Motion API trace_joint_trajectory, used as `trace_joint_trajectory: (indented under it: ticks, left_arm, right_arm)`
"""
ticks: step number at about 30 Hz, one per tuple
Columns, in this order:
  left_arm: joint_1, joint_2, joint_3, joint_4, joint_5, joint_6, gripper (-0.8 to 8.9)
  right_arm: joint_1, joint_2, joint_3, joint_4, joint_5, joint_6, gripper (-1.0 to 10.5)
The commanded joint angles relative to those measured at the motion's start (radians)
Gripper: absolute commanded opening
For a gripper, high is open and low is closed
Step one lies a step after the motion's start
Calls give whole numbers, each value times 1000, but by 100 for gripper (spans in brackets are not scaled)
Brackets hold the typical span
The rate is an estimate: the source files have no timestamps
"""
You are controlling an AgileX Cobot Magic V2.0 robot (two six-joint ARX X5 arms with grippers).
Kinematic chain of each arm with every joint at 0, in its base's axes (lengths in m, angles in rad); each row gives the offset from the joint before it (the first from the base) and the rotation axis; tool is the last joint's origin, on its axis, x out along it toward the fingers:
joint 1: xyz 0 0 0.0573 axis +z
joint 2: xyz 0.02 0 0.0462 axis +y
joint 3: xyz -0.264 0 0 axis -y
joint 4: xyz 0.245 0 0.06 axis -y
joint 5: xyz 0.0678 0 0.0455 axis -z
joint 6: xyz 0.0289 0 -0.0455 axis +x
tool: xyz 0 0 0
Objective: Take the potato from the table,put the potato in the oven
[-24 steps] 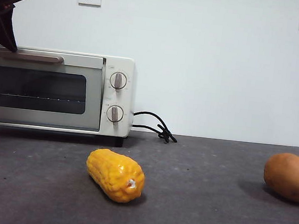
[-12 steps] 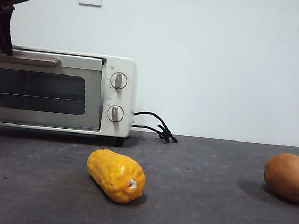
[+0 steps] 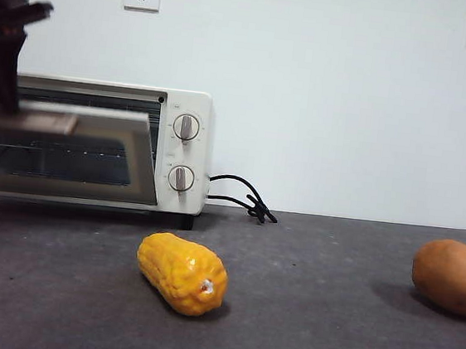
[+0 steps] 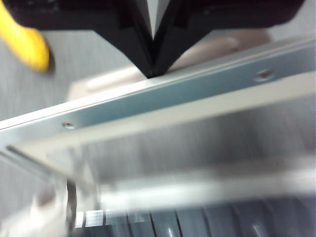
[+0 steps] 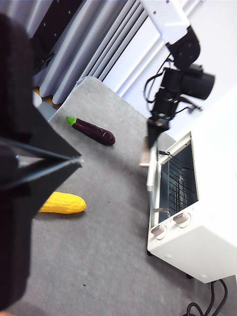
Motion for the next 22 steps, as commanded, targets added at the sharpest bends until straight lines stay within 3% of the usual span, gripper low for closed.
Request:
trace_joint_trajectory:
  ticks: [1,9,22]
  left_arm:
    - [-5,73,-63,92,-45,8,-6]
    - [-13,73,-104,106,-93,8,-6]
    - [-25,73,-107,98,-91,10,-6]
  right_arm:
    - [1,-2,2,0,-5,-11,1]
    - [1,-2,2,-1,-5,-11,1]
    - [1,-1,2,0,-4,-12,1]
